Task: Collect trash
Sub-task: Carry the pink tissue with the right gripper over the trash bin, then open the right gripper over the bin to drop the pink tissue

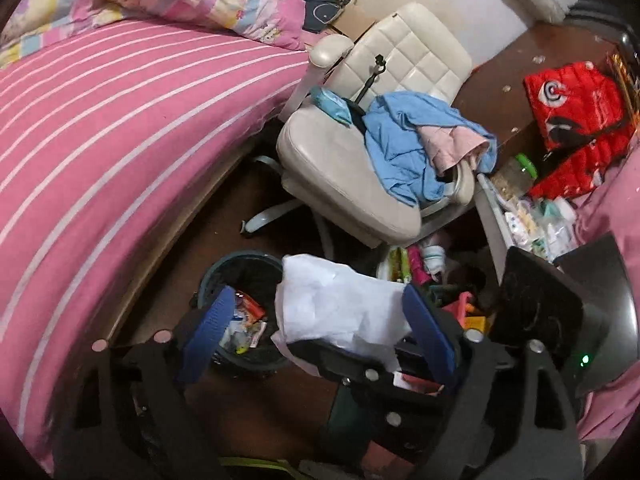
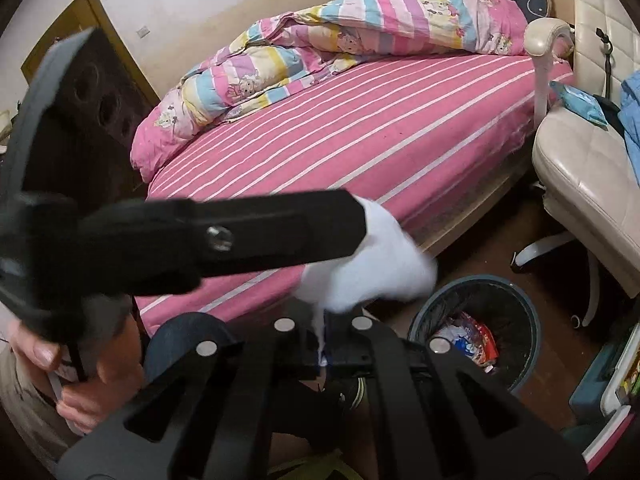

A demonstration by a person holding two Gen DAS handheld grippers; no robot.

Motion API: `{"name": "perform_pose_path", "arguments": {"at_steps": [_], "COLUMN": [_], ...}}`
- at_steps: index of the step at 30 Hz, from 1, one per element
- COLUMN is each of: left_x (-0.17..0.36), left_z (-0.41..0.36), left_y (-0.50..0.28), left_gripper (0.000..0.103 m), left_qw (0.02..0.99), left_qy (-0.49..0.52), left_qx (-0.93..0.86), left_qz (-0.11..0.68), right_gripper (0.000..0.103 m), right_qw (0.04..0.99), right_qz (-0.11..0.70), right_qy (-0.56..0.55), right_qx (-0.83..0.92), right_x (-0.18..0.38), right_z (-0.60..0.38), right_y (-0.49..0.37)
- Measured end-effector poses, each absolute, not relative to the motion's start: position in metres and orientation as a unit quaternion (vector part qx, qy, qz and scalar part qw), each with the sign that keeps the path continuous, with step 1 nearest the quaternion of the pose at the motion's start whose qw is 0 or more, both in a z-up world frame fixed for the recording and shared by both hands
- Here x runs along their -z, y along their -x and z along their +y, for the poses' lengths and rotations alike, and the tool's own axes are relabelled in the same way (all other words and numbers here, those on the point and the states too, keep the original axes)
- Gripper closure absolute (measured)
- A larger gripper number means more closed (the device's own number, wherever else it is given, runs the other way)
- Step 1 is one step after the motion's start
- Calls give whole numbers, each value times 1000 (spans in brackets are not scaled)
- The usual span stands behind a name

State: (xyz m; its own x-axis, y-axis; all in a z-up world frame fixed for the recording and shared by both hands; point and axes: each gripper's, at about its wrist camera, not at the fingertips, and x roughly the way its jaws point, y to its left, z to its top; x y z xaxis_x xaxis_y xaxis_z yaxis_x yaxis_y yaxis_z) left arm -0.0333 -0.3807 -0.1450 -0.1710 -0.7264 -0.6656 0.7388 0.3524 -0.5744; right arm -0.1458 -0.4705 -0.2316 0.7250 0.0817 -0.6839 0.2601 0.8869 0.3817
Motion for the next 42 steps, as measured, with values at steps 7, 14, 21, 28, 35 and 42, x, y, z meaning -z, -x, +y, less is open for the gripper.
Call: {"name": "perform_pose_path", "arguments": {"at_steps": [7, 14, 21, 28, 35, 42], "left_x": [162, 169, 187, 228, 296, 368], "left_z": [-387, -391, -413, -447, -489, -527], "left_y": [36, 36, 42, 48, 52, 56], "left_gripper": [102, 102, 102, 102, 102, 102], "left_qw": [618, 616, 603, 577, 541, 499], "left_qy": [-20, -17, -34, -49, -76, -89], "left_qx": [572, 574, 574, 568, 548, 523], "left_qz": [539, 540, 553, 585, 633, 685], "right_gripper": [102, 102, 102, 102, 102, 102], "right_qw": [901, 897, 887, 867, 835, 794], "right_qz": [361, 364, 374, 400, 437, 487], "right_qy": [-235, -243, -259, -279, -307, -327], "right_qx": [45, 52, 74, 104, 133, 156], "right_x": [237, 241, 256, 287, 333, 392], "right_z": [-472, -477, -491, -514, -549, -574], "right_y": [155, 157, 162, 167, 168, 166]}}
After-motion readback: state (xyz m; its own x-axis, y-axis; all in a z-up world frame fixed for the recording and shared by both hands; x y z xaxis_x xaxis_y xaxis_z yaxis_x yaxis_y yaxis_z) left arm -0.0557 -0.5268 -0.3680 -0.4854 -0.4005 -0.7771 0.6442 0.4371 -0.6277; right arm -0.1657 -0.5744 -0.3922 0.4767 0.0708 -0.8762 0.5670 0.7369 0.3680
